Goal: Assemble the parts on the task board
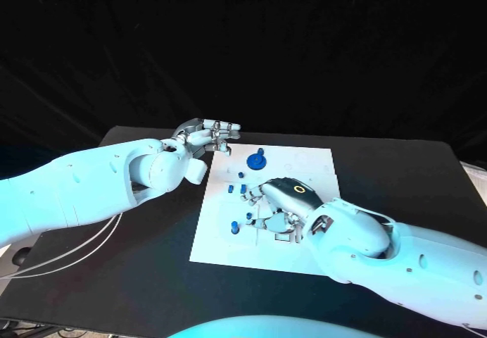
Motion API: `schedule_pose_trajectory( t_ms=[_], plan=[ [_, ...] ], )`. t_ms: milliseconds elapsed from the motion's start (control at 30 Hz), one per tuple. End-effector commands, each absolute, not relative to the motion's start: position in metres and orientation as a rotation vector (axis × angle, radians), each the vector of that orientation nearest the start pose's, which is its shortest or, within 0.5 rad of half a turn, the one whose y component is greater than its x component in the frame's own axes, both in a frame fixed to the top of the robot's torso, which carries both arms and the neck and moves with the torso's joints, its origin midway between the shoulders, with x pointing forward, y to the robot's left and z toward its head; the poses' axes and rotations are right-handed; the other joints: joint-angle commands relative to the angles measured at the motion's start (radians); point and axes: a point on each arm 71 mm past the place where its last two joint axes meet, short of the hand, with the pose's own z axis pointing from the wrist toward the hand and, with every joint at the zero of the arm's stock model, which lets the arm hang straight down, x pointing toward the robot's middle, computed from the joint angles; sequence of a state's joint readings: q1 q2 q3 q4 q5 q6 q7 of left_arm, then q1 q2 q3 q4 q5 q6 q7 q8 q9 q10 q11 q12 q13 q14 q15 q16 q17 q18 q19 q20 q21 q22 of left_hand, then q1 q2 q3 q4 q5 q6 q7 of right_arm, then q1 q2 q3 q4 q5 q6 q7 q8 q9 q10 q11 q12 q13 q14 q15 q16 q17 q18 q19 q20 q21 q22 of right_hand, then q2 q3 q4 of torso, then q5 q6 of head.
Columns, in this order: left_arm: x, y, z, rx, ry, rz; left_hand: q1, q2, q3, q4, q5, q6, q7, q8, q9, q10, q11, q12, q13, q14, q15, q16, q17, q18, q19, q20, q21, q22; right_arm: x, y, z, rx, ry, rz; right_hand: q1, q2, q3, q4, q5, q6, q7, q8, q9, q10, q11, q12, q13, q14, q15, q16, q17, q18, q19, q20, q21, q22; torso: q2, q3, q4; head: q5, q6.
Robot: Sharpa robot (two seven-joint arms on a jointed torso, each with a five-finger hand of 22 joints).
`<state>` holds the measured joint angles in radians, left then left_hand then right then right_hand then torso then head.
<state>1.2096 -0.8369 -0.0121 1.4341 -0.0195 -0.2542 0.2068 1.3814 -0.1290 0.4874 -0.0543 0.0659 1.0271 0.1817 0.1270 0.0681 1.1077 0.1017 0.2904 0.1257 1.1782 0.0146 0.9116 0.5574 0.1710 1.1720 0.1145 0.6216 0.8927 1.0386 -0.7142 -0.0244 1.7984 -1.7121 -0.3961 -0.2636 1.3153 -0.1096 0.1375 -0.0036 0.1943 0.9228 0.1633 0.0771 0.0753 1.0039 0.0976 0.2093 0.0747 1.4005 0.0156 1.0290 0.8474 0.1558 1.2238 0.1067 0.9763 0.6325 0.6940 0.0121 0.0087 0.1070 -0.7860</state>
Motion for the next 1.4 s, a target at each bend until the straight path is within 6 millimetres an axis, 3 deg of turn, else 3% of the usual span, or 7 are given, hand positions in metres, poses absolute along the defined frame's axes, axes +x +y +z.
schedule_pose_trajectory(
  t_ms=[33, 200, 333, 533, 600, 900, 1400],
  plan=[
    [0.509, 0.230, -0.181, -1.179, 1.556, -1.449, 0.002, 0.007, -0.004, 0.001, 0.002, -0.010, 0.000, 0.003, 0.000, -0.004, 0.000, 0.007, 0.001, -0.003, 0.002, -0.003, -0.001, 0.011, 0.006, 0.000, -0.005, -0.001, 0.389, -0.090, -0.189, -0.213, 1.580, 0.927, -0.006, 0.009, -0.013, 0.007, 0.004, 0.017, -0.002, 0.007, 0.002, 0.016, 0.000, 0.016, 0.002, 0.002, -0.003, 0.010, 0.005, 0.010, 0.005, -0.003, -0.002, 0.002, -0.003, -0.0018, -0.0055, -0.008, 0.004],
    [0.508, 0.231, -0.181, -1.180, 1.554, -1.444, 0.002, 0.007, -0.004, 0.001, 0.002, -0.010, 0.000, 0.003, 0.000, -0.004, 0.000, 0.007, 0.001, -0.003, 0.002, -0.003, -0.001, 0.011, 0.006, 0.000, -0.005, -0.001, 0.398, -0.144, -0.180, -0.073, 1.708, 0.812, -0.004, 0.034, -0.020, 0.030, 0.011, 0.081, -0.003, 0.030, 0.010, 0.138, -0.015, 0.079, 0.018, 0.052, -0.017, 0.114, 0.118, -0.015, 0.076, -0.006, 0.102, 0.150, -0.007, -0.0021, -0.0129, -0.026, 0.011],
    [0.507, 0.231, -0.181, -1.179, 1.555, -1.446, 0.001, 0.007, -0.005, 0.001, 0.002, -0.011, 0.000, 0.003, -0.001, -0.005, 0.001, 0.007, 0.001, -0.003, 0.002, -0.003, -0.002, 0.011, 0.006, 0.000, -0.005, -0.001, 0.398, -0.179, -0.186, -0.009, 1.809, 0.672, -0.046, 0.019, -0.053, 0.071, 0.049, 0.124, -0.037, 0.055, 0.017, 0.282, -0.056, 0.185, 0.083, 0.103, -0.050, 0.243, 0.281, -0.046, 0.163, -0.034, 0.238, 0.341, -0.007, -0.0005, -0.0189, -0.047, 0.015],
    [0.507, 0.232, -0.181, -1.179, 1.558, -1.446, 0.002, 0.007, -0.005, 0.000, 0.002, -0.011, 0.000, 0.003, -0.001, -0.006, 0.001, 0.007, 0.001, -0.003, 0.002, -0.003, -0.002, 0.011, 0.006, 0.000, -0.006, -0.001, 0.393, -0.211, -0.193, 0.025, 1.869, 0.492, -0.072, -0.010, -0.143, 0.163, 0.125, 0.109, -0.065, 0.101, 0.029, 0.251, -0.078, 0.571, 0.476, 0.127, -0.076, 0.363, 0.440, -0.076, 0.207, -0.054, 0.345, 0.492, -0.007, 0.0015, -0.0253, -0.059, 0.015],
    [0.507, 0.232, -0.181, -1.179, 1.558, -1.447, 0.002, 0.007, -0.005, 0.000, 0.002, -0.011, 0.000, 0.003, -0.001, -0.006, 0.001, 0.007, 0.001, -0.003, 0.002, -0.003, -0.002, 0.011, 0.006, 0.000, -0.006, -0.001, 0.392, -0.218, -0.195, 0.037, 1.880, 0.448, -0.079, 0.006, -0.169, 0.201, 0.129, 0.112, -0.060, 0.120, 0.036, 0.248, -0.077, 0.690, 0.618, 0.128, -0.070, 0.377, 0.462, -0.074, 0.208, -0.060, 0.358, 0.510, -0.008, -0.0003, -0.0251, -0.063, 0.017],
    [0.506, 0.231, -0.182, -1.179, 1.559, -1.448, 0.002, 0.007, -0.005, 0.000, 0.002, -0.011, 0.000, 0.003, -0.001, -0.006, 0.001, 0.007, 0.001, -0.003, 0.002, -0.003, -0.002, 0.011, 0.006, 0.000, -0.006, -0.001, 0.386, -0.219, -0.209, 0.015, 1.959, 0.397, -0.080, 0.025, -0.238, 0.285, 0.119, 0.098, -0.058, 0.152, 0.048, 0.223, -0.073, 0.795, 0.773, 0.131, -0.067, 0.400, 0.496, -0.078, 0.208, -0.056, 0.379, 0.540, -0.005, 0.0010, -0.0226, -0.065, 0.016],
    [0.506, 0.233, -0.182, -1.179, 1.561, -1.449, 0.002, 0.007, -0.005, 0.000, 0.002, -0.011, 0.000, 0.003, -0.001, -0.006, 0.001, 0.007, 0.001, -0.003, 0.002, -0.003, -0.002, 0.011, 0.006, 0.000, -0.006, -0.001, 0.386, -0.203, -0.227, -0.013, 1.995, 0.412, -0.072, 0.038, -0.248, 0.291, 0.123, 0.100, -0.059, 0.161, 0.051, 0.223, -0.075, 0.807, 0.797, 0.132, -0.067, 0.406, 0.503, -0.079, 0.211, -0.055, 0.386, 0.552, -0.006, -0.0017, -0.0229, -0.062, 0.011]
  ],
)
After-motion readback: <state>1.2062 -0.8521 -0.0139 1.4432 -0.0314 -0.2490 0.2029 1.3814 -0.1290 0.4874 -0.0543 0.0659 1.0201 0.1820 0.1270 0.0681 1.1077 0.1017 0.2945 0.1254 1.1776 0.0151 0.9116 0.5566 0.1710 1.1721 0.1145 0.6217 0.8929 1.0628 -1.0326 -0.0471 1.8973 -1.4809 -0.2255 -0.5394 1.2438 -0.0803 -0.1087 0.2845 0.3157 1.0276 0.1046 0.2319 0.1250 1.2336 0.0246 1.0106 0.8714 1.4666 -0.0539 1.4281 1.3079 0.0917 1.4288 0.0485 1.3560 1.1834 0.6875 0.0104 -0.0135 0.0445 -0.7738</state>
